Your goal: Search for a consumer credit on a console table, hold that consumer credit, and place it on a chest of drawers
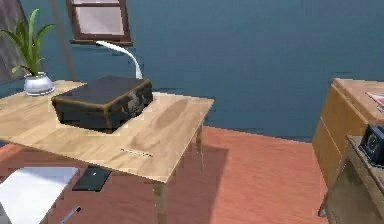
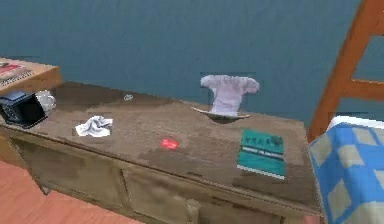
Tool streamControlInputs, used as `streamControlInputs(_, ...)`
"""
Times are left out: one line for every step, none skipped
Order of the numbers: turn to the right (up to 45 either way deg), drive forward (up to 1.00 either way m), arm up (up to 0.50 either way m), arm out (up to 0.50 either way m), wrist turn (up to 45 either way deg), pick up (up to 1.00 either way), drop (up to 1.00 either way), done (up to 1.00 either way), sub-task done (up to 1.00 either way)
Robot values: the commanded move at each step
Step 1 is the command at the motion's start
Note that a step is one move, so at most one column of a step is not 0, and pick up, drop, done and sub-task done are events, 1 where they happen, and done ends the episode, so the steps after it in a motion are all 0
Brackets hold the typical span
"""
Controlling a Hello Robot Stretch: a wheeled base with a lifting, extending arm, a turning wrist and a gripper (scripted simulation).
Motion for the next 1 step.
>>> streamControlInputs(-3.0,0.00,0.00,0.00,0.0,0.00,0.00,0.00,0.00)
